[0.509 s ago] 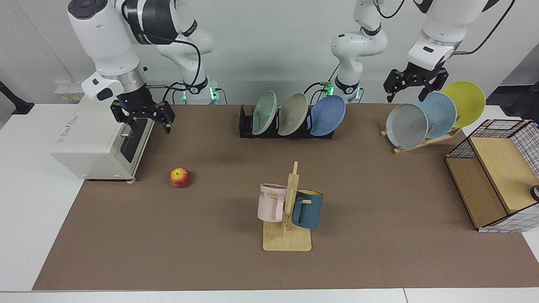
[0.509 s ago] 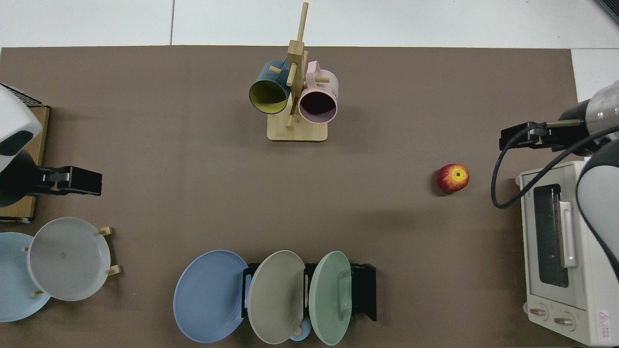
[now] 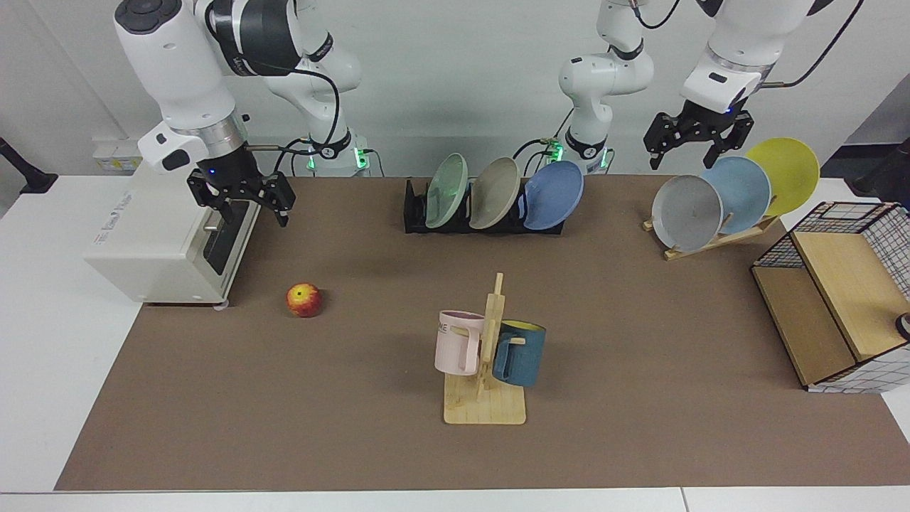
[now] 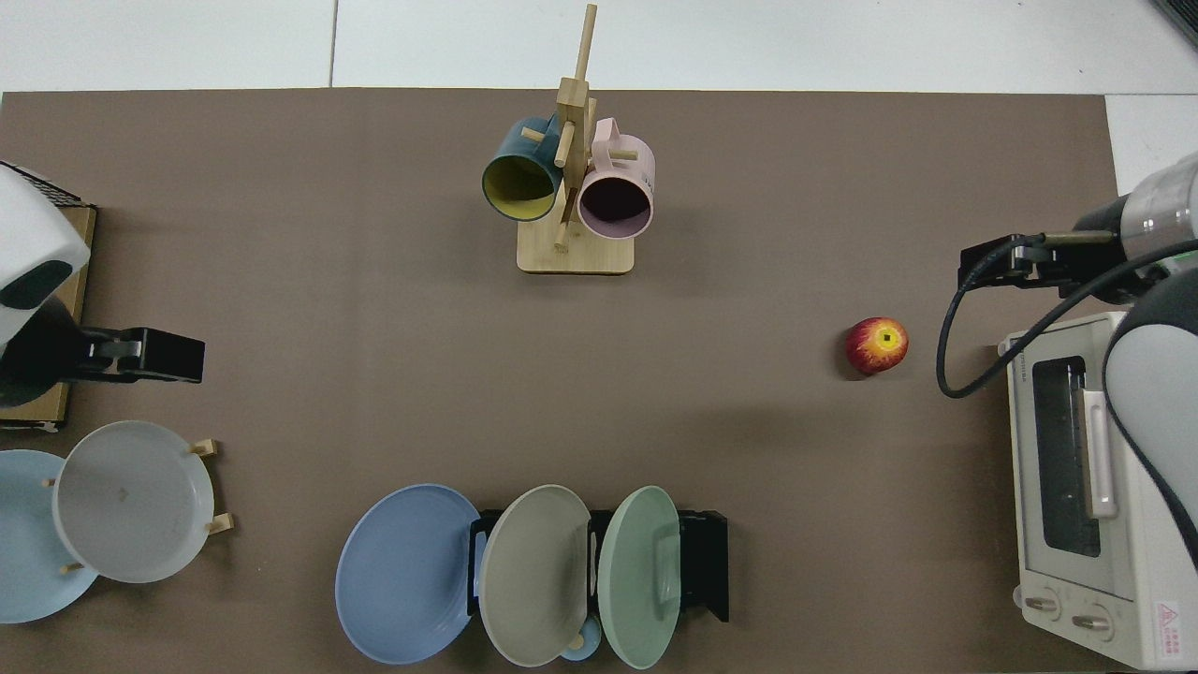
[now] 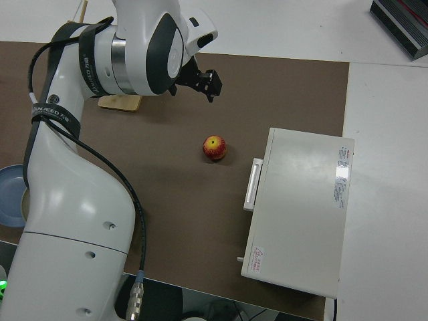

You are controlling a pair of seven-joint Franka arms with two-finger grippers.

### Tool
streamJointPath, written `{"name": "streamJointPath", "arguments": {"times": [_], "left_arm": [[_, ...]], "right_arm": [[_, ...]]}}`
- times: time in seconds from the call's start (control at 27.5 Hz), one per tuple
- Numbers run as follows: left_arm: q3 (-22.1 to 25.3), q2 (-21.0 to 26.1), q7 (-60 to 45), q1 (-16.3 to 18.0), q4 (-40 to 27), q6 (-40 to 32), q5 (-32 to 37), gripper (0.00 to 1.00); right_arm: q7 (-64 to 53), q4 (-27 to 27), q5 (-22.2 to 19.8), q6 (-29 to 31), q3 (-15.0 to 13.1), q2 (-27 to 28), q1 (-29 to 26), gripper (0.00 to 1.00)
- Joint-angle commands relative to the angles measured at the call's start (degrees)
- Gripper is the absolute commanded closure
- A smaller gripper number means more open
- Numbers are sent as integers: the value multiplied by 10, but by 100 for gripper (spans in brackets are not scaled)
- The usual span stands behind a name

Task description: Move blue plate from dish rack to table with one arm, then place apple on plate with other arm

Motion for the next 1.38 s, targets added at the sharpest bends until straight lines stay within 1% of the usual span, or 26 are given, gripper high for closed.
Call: {"name": "streamJointPath", "arguments": {"times": [0.0, 0.11, 0.22, 0.33, 0.47, 0.55, 0.65, 0.73, 0.8, 0.91, 1.02, 1.09, 1.2, 1.24, 1.31, 1.35], "left_arm": [[3, -17, 6, -5, -20, -11, -9, 0], [1, -33, 7, -12, -62, 2, -16, 0], [-2, -49, 7, -13, -108, 23, -30, 0], [-9, -72, 7, -13, -169, 59, -39, 0], [-40, -98, 4, -17, -273, 114, -49, 0], [-43, -120, 7, -17, -318, 155, -57, 0], [-49, -130, 8, -18, -363, 180, -72, 0], [-65, -131, 8, -18, -395, 201, -74, 0], [-67, -139, 8, -18, -414, 219, -74, 0], [-70, -140, 7, -19, -430, 217, -78, 0], [-80, -143, 7, -29, -447, 212, -107, 0], [-92, -139, 7, -30, -460, 218, -124, 0], [-101, -139, 7, -30, -474, 223, -125, 1], [-101, -139, 7, -31, -475, 219, -125, 5], [-105, -140, 7, -31, -474, 212, -125, 31], [-110, -141, 6, -30, -474, 212, -125, 48]], "right_arm": [[8, -13, -8, 5, 2, -10, -1, 1], [8, -14, -5, 16, 2, -10, 2, 1], [8, -13, -10, 20, 2, -2, 19, 1], [15, -18, 0, 57, 2, 9, 24, 1], [8, -20, 0, 81, 3, 42, 27, 0], [7, -22, 0, 97, 3, 56, 23, 0], [-10, -31, 0, 114, 3, 77, 19, 0], [-32, -48, 0, 139, 3, 85, 19, 0], [-39, -78, 0, 173, 3, 88, 17, 0], [-37, -131, 0, 230, 3, 93, 17, 0], [-39, -177, 0, 296, 3, 104, 23, 0], [-40, -187, -5, 306, 3, 107, 25, 0], [-51, -190, -10, 305, 3, 110, 24, 0], [-60, -191, -10, 306, 3, 113, 23, 0], [-79, -191, -10, 307, 3, 121, 18, 0], [-87, -191, -11, 309, 2, 124, 15, 0]]}}
